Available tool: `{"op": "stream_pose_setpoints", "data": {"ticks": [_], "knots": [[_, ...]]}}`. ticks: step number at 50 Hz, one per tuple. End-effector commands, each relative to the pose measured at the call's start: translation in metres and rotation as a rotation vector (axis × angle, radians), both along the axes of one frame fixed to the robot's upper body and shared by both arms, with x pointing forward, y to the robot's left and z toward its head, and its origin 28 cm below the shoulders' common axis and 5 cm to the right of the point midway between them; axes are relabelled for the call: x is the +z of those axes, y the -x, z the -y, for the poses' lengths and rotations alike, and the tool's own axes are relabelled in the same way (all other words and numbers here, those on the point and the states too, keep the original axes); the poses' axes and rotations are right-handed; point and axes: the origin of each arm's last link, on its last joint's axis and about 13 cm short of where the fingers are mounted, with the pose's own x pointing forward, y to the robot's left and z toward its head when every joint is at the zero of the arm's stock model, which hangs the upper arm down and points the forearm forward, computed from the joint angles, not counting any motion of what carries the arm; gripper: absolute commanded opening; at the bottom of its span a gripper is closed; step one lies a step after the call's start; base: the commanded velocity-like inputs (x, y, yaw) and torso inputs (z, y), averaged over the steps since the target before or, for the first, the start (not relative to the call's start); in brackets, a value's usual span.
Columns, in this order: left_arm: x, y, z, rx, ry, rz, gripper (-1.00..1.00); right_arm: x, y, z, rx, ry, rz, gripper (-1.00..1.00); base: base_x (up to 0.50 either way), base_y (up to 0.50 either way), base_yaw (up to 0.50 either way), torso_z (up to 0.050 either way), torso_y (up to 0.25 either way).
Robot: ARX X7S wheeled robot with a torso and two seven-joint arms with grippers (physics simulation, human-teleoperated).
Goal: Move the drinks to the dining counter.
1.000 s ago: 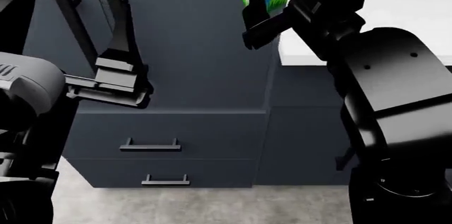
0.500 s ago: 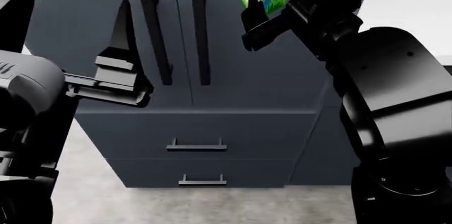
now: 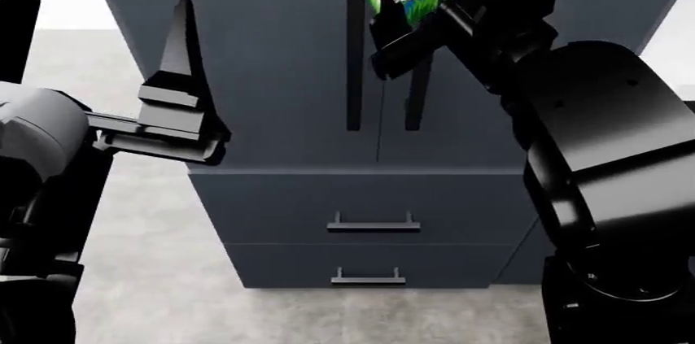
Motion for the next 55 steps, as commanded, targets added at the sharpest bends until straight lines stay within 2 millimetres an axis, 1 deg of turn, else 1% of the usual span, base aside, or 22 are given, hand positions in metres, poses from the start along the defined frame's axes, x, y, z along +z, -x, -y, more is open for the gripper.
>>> {"op": "stream_pose_setpoints", "data": {"ticks": [1, 55], "knots": [[0.0000, -0.0001, -0.0004, 0.009, 0.004, 0.001, 1.00, 0.0025, 0.0016, 0.0018, -0.010, -0.004, 0.022, -1.00, 0.00, 0.50, 0.00, 0.000, 0.015], [0.0012, 0.0022, -0.0022, 0.011, 0.007, 0.011, 1.00, 0.0054, 0.0019, -0.0007, 0.004, 0.001, 0.025, -1.00, 0.00, 0.50, 0.00, 0.000, 0.000]]}}
